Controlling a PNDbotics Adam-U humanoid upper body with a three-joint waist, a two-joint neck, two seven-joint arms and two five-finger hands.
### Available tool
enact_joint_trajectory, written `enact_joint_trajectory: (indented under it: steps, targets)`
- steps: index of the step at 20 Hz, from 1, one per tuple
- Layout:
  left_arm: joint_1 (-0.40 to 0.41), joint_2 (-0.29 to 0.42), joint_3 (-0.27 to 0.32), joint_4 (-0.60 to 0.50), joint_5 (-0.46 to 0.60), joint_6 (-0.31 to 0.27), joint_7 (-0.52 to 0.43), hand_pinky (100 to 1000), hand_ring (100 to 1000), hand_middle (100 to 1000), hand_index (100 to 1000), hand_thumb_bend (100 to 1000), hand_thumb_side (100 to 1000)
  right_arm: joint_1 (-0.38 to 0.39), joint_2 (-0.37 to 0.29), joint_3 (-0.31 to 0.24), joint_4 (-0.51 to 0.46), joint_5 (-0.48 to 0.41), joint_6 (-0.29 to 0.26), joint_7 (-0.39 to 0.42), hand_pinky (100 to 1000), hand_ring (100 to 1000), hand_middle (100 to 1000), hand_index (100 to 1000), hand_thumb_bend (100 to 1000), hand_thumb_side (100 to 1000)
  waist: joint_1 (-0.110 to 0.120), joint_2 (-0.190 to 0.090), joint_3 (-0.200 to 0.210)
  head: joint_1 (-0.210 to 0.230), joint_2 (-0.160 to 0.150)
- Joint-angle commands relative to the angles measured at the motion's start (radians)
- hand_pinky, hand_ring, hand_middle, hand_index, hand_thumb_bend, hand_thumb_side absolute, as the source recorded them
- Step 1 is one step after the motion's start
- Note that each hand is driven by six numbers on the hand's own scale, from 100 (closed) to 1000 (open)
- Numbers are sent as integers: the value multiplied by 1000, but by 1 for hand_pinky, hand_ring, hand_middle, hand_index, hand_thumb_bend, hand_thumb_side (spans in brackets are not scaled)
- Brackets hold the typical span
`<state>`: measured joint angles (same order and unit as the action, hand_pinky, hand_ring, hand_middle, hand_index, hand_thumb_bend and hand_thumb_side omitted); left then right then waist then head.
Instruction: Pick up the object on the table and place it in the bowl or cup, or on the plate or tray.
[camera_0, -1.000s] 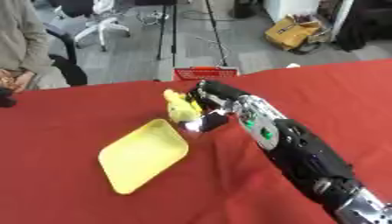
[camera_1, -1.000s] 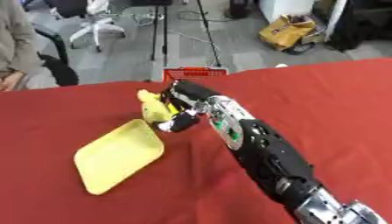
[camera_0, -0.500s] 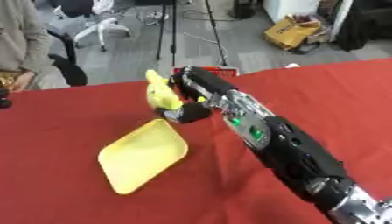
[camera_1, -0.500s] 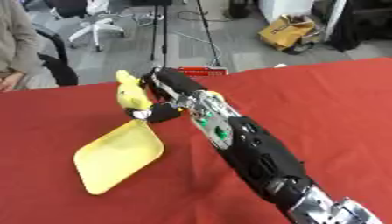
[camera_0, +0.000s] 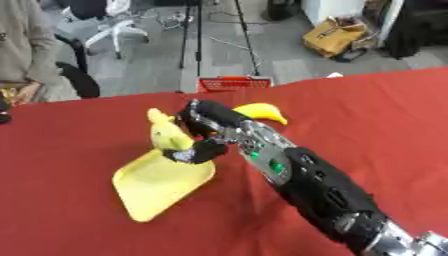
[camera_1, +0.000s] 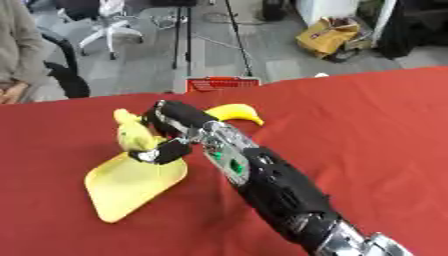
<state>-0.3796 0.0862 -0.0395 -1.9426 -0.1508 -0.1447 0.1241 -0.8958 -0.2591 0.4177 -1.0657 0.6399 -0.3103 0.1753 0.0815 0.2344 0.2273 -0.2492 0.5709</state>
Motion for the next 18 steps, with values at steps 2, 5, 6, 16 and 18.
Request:
enact_joint_trajectory:
  steps: [2, 5, 6, 16, 18]
  targets:
    - [-14, 7, 3, -21, -1, -2, 0, 617, 628, 721, 805, 781, 842, -15, 1, -7, 1, -15, -54, 71, 344, 258, 298, 423, 450, 461, 7, -13, 0, -1, -4]
    - [-14, 7, 3, -21, -1, -2, 0, 617, 628, 721, 805, 781, 842, -16, 0, -11, 0, -20, -63, 85, 344, 258, 299, 425, 448, 462, 7, -14, 0, -2, -6]
    - [-14, 7, 3, -21, -1, -2, 0, 617, 628, 721, 805, 780, 842, -16, 0, -11, -2, -21, -64, 86, 459, 393, 450, 590, 496, 512, 7, -14, 0, -2, -7]
    - [-13, 7, 3, -21, -2, -3, 0, 618, 628, 721, 805, 780, 843, -15, -9, -2, -31, -11, -75, 155, 767, 721, 820, 929, 547, 593, 5, -16, -2, -1, -15]
    - [-13, 7, 4, -21, -3, -3, 1, 618, 628, 720, 805, 781, 843, -13, -9, -1, -30, -2, -75, 158, 769, 723, 821, 930, 532, 597, 5, -17, -3, -1, -17]
